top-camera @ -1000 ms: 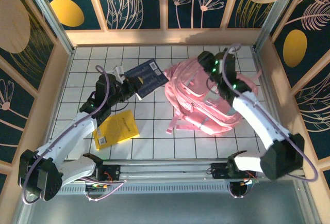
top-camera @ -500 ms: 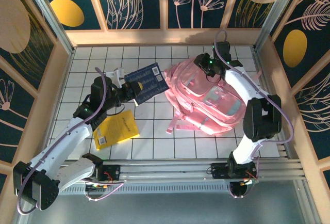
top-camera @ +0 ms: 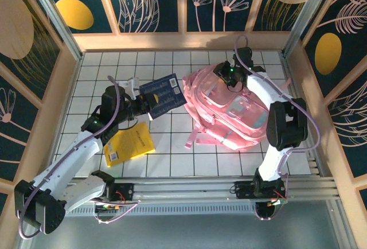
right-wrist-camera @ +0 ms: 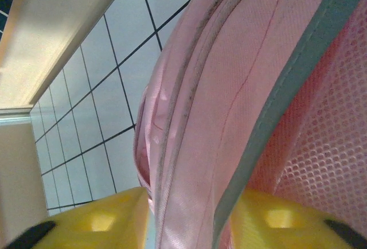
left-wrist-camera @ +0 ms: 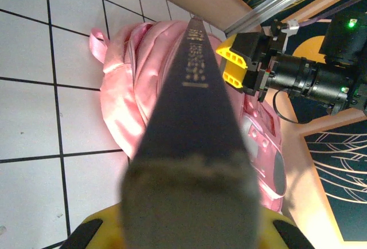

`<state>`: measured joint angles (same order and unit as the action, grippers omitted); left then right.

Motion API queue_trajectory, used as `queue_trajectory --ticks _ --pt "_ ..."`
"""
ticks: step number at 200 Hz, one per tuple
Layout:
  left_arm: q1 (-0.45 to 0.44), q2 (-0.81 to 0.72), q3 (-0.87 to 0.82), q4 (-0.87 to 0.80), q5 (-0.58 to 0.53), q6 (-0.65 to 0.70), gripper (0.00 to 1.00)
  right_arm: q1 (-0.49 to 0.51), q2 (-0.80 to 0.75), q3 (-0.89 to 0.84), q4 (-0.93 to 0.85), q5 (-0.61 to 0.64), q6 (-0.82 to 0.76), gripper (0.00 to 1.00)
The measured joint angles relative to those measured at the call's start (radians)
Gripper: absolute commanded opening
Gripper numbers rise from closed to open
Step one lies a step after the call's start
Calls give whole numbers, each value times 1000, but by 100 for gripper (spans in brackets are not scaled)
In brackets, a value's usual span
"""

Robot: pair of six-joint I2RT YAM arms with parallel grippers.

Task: Pack the student bag

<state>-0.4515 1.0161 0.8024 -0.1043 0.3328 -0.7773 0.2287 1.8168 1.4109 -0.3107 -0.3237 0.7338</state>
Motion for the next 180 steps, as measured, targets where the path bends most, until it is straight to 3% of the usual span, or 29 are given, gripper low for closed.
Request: queue_trajectory --ticks 11,31,62,144,180 --pt "0 0 0 -3 0 0 0 1 13 3 0 -12 5 24" --pt "0 0 0 -8 0 4 0 4 35 8 -1 -26 -2 22" --pt "0 0 0 -15 -7 8 0 21 87 87 -56 -17 -31 0" --pt "0 0 107 -194 -220 69 0 152 92 318 -344 -28 -311 0" --pt "0 11 169 -245 -277 91 0 129 -95 252 -398 -152 -440 0"
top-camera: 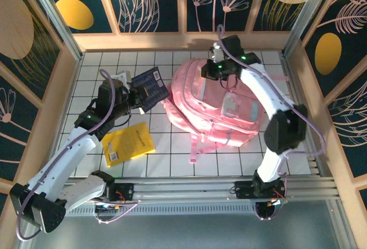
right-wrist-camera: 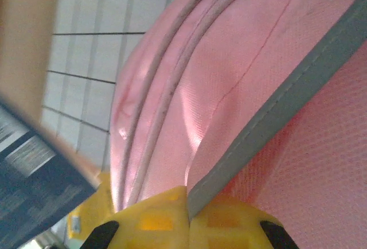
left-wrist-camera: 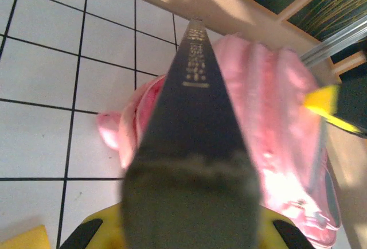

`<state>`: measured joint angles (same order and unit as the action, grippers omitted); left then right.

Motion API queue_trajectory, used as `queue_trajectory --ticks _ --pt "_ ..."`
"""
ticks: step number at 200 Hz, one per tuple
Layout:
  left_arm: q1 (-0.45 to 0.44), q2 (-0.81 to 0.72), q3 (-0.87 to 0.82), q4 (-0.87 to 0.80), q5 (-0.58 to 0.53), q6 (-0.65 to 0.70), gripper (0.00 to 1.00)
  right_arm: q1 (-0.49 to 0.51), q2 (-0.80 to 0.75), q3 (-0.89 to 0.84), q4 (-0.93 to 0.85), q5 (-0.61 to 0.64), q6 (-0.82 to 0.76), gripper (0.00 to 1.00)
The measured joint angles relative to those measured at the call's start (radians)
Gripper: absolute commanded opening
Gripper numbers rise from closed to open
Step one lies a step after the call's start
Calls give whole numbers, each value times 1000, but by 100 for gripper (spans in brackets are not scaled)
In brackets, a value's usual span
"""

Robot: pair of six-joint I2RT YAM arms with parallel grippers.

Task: Pack the student bag

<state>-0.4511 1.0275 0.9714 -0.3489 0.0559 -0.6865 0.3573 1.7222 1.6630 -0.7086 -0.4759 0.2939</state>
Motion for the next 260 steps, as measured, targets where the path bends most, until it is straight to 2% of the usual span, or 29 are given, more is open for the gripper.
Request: queue_trajectory --ticks 32,59,88,137,209,233,260 --pt "0 -4 5 -25 -14 10 0 -134 -279 -140 8 -131 -59 0" --pt "0 -34 -16 16 70 14 0 -230 -397 -236 63 -340 -50 0" --pt "0 -45 -50 94 245 6 0 -238 -393 -277 101 -495 -43 0" --pt "0 10 -118 236 504 -67 0 -238 -390 -277 137 -626 -6 0" --pt "-2 197 -209 473 727 -269 0 -233 -378 -277 202 -723 56 0" --pt "-19 254 -201 521 764 -306 0 -227 -371 -277 207 -723 56 0" --pt "-79 344 -145 541 778 -327 0 -220 -352 -277 213 -727 56 0"
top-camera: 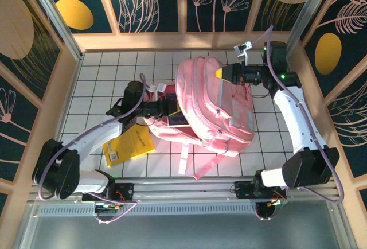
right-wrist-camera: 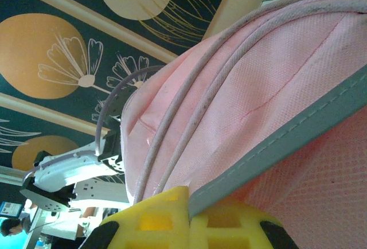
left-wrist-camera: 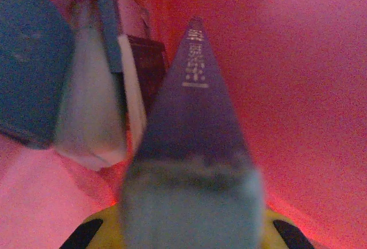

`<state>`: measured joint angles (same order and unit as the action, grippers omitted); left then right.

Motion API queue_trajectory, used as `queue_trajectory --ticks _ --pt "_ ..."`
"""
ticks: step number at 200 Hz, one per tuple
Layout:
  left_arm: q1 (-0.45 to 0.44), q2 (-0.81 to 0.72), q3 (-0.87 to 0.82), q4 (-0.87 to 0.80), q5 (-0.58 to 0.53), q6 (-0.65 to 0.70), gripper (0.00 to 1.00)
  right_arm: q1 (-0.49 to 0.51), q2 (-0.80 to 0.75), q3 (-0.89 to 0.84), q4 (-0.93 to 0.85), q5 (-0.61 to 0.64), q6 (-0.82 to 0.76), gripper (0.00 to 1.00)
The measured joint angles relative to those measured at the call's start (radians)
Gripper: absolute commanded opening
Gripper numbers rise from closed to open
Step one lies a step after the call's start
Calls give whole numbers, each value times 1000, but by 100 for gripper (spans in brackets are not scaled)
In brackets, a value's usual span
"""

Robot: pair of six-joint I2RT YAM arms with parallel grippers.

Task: Pack the student bag

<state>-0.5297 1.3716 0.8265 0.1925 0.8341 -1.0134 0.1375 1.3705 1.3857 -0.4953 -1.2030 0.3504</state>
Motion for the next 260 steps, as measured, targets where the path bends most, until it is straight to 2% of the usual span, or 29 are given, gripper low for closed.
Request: queue_trajectory --ticks 32,80,111,137,155,196,220,260 --pt "-71 119 100 37 -4 -4 0 27 12 0 3 -2 0 0" --pt "-111 340 245 118 -18 -47 0 48 12 0 3 1 -2 0" --pt "-203 510 387 120 -58 -59 29 55 12 0 3 18 -5 0" --pt "-259 581 440 124 -80 -72 53 54 12 0 -3 56 -13 0" --pt "-269 583 451 103 -101 -73 64 55 11 0 -5 73 -23 0" --pt "-262 530 470 -3 -171 -21 77 55 7 0 -10 108 -40 0" --pt "-246 462 460 -66 -217 3 80 54 -6 0 -19 135 -57 0" --pt "-201 295 365 -83 -242 23 80 44 -33 0 -43 179 -64 0"
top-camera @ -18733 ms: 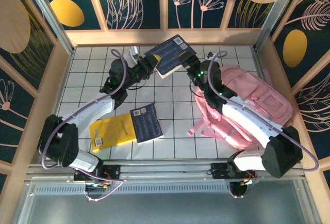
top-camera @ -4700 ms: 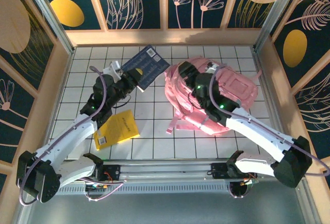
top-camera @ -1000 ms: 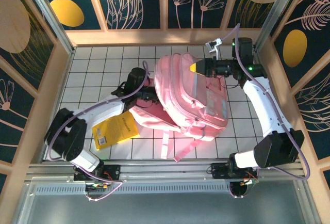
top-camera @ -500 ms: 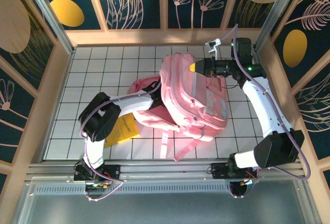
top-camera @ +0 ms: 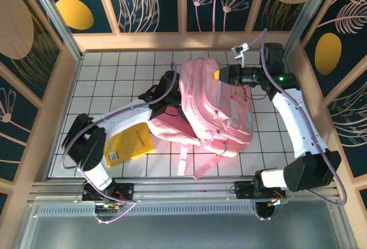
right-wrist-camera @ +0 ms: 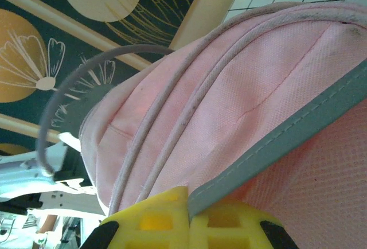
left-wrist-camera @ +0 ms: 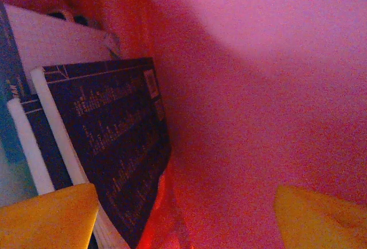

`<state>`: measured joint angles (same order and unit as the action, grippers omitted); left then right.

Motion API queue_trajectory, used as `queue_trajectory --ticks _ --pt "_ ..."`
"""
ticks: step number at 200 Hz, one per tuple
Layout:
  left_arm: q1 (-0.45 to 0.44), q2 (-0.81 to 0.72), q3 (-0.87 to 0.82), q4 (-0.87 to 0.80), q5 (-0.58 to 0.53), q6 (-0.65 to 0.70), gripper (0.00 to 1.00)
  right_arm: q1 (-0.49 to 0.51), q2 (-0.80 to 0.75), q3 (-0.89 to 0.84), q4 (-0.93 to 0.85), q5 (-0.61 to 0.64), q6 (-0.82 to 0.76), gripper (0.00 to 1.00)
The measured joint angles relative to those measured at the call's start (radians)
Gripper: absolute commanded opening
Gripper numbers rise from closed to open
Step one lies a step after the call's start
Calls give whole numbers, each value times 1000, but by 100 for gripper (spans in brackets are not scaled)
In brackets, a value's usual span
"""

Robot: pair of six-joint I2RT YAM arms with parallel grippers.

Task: Pack the student bag

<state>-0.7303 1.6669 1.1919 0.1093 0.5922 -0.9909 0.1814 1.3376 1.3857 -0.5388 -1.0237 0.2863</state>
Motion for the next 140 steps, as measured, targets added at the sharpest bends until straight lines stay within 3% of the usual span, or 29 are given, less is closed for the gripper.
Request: queue_trajectory --ticks 45,82,140 --pt "63 -170 -90 -26 -40 22 80 -11 -12 -1 -6 55 0 0" --pt "122 -303 -165 -134 -148 45 81 -11 -32 -13 -15 127 1 0" --pt "137 -426 -82 -385 -319 178 82 4 -49 -69 17 283 5 0"
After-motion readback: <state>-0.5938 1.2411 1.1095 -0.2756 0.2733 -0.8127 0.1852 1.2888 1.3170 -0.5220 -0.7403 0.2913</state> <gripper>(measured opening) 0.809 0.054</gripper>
